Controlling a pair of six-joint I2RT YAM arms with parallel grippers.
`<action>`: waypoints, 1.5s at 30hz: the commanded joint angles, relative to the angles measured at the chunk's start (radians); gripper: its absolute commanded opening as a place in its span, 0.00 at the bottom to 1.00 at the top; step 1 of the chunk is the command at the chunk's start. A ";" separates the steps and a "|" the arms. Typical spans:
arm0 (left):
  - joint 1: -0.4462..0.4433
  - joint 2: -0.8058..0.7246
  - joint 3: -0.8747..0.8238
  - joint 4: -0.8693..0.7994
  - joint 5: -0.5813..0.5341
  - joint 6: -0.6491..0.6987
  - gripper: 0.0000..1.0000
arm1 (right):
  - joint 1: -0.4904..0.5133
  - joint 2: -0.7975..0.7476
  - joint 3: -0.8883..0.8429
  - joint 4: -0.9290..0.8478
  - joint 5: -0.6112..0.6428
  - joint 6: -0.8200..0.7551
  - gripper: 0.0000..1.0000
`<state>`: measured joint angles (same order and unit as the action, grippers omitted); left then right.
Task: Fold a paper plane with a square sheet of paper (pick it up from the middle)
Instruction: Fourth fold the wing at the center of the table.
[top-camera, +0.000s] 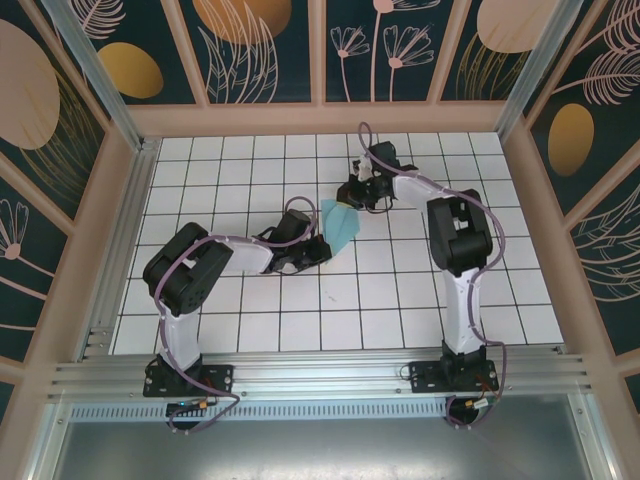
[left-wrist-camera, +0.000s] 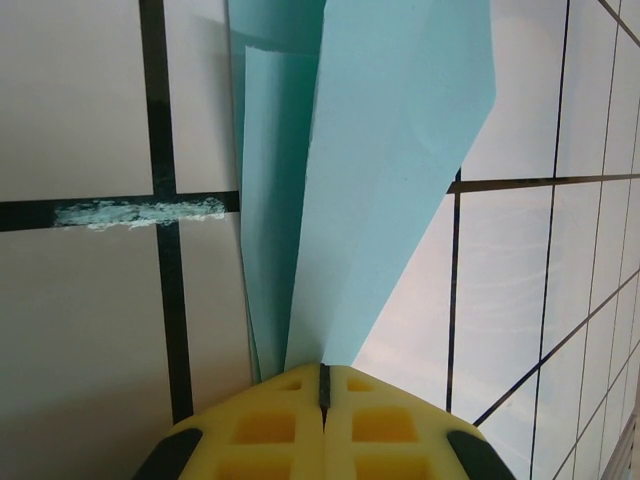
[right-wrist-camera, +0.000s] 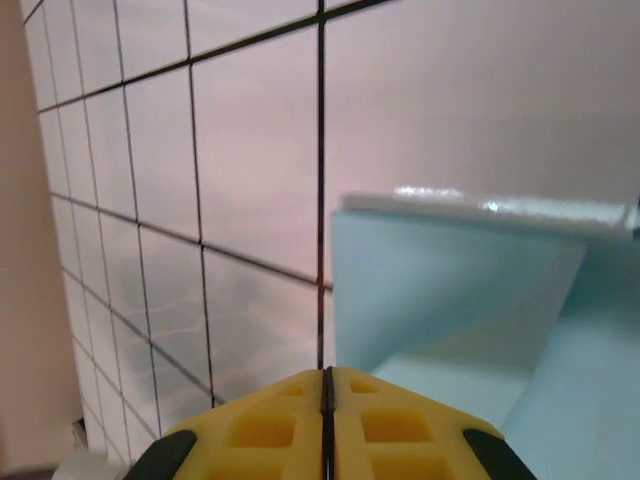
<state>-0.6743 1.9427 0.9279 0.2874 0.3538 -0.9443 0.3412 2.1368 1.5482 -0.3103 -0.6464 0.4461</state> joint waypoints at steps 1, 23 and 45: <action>-0.002 0.047 -0.069 -0.237 -0.010 0.026 0.00 | 0.009 -0.163 -0.157 0.064 -0.019 -0.008 0.12; -0.003 0.042 -0.076 -0.263 -0.005 0.037 0.00 | 0.054 -0.008 -0.223 0.115 -0.017 -0.013 0.07; -0.004 0.032 -0.129 -0.264 0.017 0.058 0.00 | -0.069 0.232 0.149 0.029 0.124 0.010 0.05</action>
<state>-0.6743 1.9266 0.8860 0.3191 0.3649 -0.9104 0.3214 2.3112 1.6447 -0.2783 -0.6369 0.4534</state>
